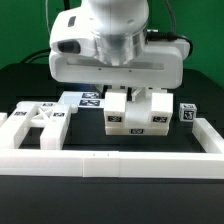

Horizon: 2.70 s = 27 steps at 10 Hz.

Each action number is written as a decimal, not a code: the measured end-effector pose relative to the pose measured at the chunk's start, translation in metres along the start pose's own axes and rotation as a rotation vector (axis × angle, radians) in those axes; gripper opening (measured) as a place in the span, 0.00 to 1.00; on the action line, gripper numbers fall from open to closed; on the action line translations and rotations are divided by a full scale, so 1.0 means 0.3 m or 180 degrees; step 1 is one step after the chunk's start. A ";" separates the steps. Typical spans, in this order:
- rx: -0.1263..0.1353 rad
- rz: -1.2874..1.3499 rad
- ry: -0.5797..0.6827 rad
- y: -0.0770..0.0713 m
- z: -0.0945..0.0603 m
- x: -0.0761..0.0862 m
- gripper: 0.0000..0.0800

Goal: Assemble chair

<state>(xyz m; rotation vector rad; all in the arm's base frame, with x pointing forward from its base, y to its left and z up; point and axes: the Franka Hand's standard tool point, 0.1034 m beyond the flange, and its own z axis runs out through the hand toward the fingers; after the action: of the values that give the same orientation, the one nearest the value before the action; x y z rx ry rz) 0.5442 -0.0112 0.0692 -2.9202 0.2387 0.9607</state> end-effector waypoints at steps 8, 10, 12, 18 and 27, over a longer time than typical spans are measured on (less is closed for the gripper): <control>-0.0016 0.0073 -0.1006 0.059 0.033 0.001 0.42; -0.0023 0.0081 -0.1039 0.063 0.058 0.008 0.78; -0.0009 0.0087 -0.1046 0.076 0.062 0.012 0.81; 0.0082 0.0074 -0.0946 0.144 0.021 0.049 0.81; 0.0111 -0.0147 0.0836 0.190 -0.138 0.122 0.81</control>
Offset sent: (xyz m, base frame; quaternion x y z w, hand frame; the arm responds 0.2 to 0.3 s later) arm 0.0025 -0.0060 0.0137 0.0034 -0.2273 0.0045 0.9738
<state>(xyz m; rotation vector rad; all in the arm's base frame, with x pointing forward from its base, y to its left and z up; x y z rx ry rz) 0.5880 -0.0763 0.0804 -2.9990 0.1960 0.5592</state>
